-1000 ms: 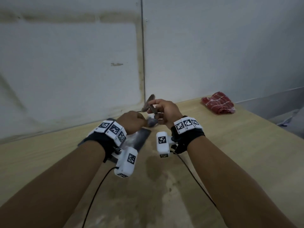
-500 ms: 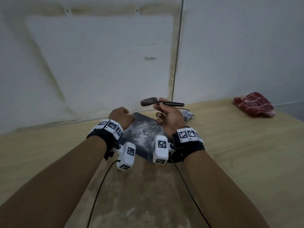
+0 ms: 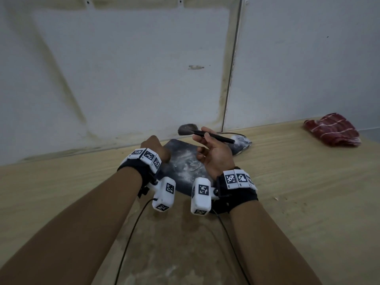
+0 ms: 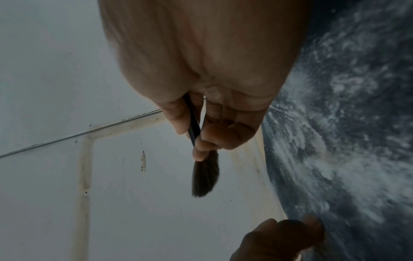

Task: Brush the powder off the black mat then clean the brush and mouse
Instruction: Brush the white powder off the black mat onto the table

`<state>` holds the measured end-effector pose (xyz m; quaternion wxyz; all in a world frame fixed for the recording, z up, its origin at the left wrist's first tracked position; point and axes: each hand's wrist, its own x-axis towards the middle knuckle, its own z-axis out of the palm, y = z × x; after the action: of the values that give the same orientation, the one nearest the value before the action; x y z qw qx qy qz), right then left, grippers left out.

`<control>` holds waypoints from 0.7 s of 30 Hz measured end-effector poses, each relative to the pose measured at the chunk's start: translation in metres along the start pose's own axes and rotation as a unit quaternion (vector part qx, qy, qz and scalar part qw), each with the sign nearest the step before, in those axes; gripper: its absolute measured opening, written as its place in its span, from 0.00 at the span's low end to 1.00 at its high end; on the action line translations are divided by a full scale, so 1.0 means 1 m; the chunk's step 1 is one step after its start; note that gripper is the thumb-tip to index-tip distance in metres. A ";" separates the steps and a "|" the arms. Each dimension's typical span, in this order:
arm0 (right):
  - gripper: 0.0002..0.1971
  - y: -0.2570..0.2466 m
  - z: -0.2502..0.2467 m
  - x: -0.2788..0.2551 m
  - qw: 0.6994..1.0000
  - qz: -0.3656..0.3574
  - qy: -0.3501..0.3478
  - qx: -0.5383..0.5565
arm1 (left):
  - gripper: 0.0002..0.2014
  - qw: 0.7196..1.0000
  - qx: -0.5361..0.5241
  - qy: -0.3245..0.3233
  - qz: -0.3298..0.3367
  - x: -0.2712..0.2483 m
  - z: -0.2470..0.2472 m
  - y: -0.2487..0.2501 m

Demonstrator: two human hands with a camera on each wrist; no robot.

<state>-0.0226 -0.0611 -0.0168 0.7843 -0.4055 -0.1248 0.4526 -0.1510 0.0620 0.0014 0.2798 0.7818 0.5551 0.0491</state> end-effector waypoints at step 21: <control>0.11 -0.040 0.000 -0.002 0.990 -0.076 -0.002 -0.117 | 0.22 0.887 -0.446 -0.108 0.053 -0.024 0.022 -0.001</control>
<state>0.0006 -0.0736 0.0134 0.7630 -0.4835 -0.2088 0.3748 -0.1523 0.0327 -0.0119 0.6542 0.6029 0.3991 0.2219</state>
